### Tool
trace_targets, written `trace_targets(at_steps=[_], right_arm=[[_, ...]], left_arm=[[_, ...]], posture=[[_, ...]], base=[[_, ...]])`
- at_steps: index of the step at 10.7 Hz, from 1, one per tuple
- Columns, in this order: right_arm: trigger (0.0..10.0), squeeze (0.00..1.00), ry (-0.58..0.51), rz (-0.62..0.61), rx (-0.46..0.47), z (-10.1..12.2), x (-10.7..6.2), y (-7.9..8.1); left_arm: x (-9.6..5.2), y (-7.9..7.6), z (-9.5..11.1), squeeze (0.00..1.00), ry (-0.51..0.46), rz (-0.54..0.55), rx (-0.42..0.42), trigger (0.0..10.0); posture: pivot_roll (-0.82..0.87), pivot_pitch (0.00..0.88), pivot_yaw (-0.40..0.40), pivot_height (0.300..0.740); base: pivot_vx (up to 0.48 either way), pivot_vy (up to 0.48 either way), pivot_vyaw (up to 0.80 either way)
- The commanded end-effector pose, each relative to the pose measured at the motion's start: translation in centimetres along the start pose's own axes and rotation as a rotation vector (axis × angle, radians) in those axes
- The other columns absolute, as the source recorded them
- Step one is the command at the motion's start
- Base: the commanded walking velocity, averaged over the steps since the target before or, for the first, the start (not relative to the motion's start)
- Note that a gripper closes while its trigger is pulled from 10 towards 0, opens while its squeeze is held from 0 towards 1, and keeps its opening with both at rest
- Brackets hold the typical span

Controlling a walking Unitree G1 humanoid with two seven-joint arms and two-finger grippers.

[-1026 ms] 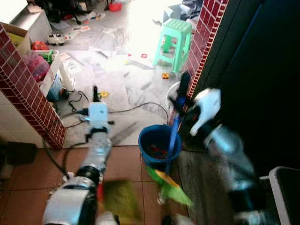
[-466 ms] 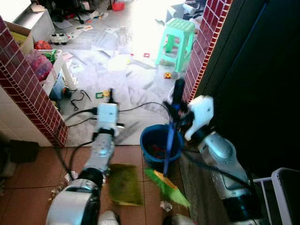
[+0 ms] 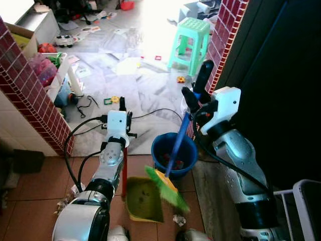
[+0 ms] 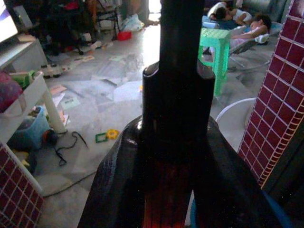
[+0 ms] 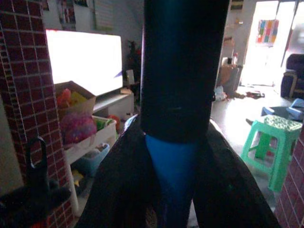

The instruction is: Sweep floor

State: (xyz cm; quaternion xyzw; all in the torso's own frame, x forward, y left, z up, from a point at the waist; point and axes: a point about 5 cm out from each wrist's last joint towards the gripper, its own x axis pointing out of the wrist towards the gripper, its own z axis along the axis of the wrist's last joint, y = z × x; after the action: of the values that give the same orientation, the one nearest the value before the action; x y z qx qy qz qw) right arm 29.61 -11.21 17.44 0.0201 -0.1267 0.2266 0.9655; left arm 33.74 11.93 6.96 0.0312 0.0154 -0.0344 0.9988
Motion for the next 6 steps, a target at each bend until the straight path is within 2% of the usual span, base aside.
trace_targets(at_steps=[1,2,5,6], right_arm=[[10.0,0.0,0.015,-0.014,-0.035,0.0,-0.7,-0.2],[10.0,0.0,0.055,-0.03,-0.025,-0.9,-1.2,-0.1],[10.0,0.0,0.092,-0.036,-0.019,-1.9,-1.5,0.4],[10.0,0.0,0.098,-0.052,-0.04,-2.0,-1.4,0.1]], left_arm=[[-0.5,-0.4,-1.3,0.0,0.074,-0.017,-0.037,10.0],[-0.6,-0.5,-1.5,0.0,0.081,-0.025,-0.042,10.0],[-0.7,-0.9,-1.6,0.0,0.091,-0.062,-0.053,10.0],[-0.7,-1.0,-1.6,0.0,0.092,-0.068,-0.054,10.0]], posture=[[-0.12,0.06,-0.025,0.74],[-0.12,0.053,-0.028,0.74],[-0.12,0.049,-0.028,0.74],[-0.12,0.05,-0.028,0.74]], base=[[0.0,0.0,0.0],[0.0,0.0,0.0],[0.0,0.48,0.0],[0.0,0.48,-0.68]])
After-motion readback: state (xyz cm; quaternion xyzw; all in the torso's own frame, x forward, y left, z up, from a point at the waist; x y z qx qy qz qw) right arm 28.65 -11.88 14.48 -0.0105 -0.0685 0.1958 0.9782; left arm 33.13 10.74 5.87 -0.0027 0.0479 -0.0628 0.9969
